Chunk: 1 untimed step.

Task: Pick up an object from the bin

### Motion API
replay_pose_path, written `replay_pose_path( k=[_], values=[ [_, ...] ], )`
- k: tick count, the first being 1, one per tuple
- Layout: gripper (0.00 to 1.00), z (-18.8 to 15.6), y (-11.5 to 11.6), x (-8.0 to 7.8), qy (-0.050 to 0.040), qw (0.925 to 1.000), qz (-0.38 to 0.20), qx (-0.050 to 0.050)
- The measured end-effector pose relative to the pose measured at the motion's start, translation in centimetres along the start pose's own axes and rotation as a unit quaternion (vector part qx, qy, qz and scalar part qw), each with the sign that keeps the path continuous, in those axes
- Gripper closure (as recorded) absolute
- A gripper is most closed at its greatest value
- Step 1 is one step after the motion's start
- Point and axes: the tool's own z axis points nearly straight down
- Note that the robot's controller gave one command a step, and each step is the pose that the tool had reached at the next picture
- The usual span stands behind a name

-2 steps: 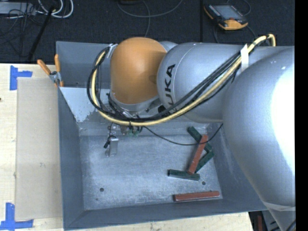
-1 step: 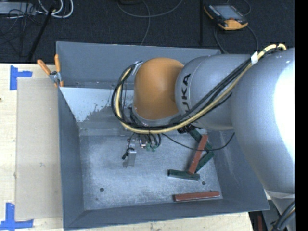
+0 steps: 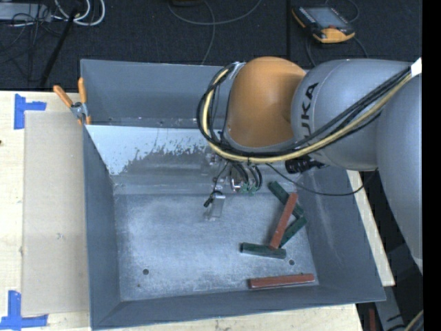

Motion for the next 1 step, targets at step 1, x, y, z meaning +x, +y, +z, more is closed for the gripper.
replay_pose_path(
  k=[1],
  values=[
    [0.00,6.47,-5.59,2.31,0.0070,0.9999,0.007,0.002]
  ],
)
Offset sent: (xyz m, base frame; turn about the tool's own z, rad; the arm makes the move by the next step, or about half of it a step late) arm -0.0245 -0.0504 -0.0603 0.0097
